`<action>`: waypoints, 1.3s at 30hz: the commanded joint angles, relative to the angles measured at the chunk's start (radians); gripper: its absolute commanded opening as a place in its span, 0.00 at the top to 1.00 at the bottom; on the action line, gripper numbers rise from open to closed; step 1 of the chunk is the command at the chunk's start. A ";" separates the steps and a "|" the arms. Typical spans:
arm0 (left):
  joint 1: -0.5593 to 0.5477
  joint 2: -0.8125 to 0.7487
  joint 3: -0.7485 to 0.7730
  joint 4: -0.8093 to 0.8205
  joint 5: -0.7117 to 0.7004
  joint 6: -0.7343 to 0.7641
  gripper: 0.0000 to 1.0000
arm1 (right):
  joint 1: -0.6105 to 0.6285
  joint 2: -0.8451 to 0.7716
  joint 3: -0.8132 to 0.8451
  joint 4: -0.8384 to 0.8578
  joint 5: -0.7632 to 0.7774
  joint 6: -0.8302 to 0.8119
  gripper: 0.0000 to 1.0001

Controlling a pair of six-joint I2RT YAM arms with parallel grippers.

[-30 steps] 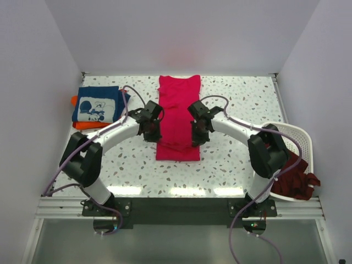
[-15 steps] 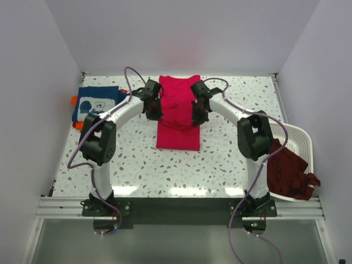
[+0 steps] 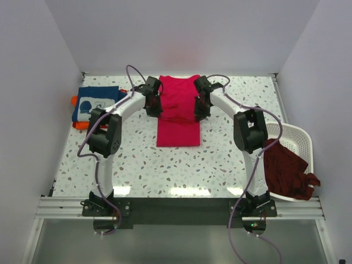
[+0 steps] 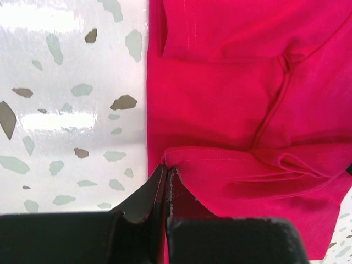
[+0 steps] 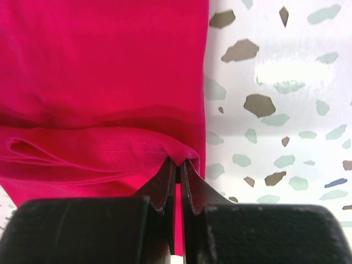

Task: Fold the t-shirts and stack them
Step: Fold the tshirt

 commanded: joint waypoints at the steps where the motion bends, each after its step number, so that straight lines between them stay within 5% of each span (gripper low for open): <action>1: 0.022 0.010 0.066 -0.007 -0.004 0.036 1.00 | -0.014 0.015 0.082 -0.028 -0.002 -0.019 1.00; 3: 0.030 0.018 0.091 -0.012 -0.004 0.034 1.00 | -0.018 0.017 0.108 -0.033 -0.003 -0.017 1.00; 4: 0.031 0.019 0.102 -0.015 -0.003 0.026 0.96 | -0.021 0.017 0.118 -0.034 -0.003 -0.014 0.89; 6: 0.040 0.018 0.137 -0.022 -0.007 0.019 0.78 | -0.028 0.012 0.148 -0.034 -0.038 -0.004 0.67; 7: 0.043 0.015 0.163 -0.027 -0.010 0.013 0.58 | -0.036 0.005 0.157 -0.030 -0.046 0.004 0.47; 9: 0.045 -0.003 0.180 -0.024 -0.016 0.016 0.37 | -0.042 -0.008 0.180 -0.027 -0.057 0.007 0.38; 12: 0.046 -0.039 0.180 -0.013 -0.021 0.032 0.24 | -0.056 -0.044 0.184 -0.022 -0.068 0.009 0.33; 19: 0.045 -0.146 -0.037 0.034 0.063 0.098 0.19 | -0.061 -0.135 0.073 0.002 -0.115 0.003 0.32; 28: 0.043 -0.330 -0.402 0.168 0.175 0.105 0.19 | -0.045 -0.320 -0.298 0.108 -0.196 0.016 0.34; 39: 0.042 -0.405 -0.568 0.211 0.191 0.092 0.19 | 0.039 -0.374 -0.512 0.158 -0.145 0.078 0.40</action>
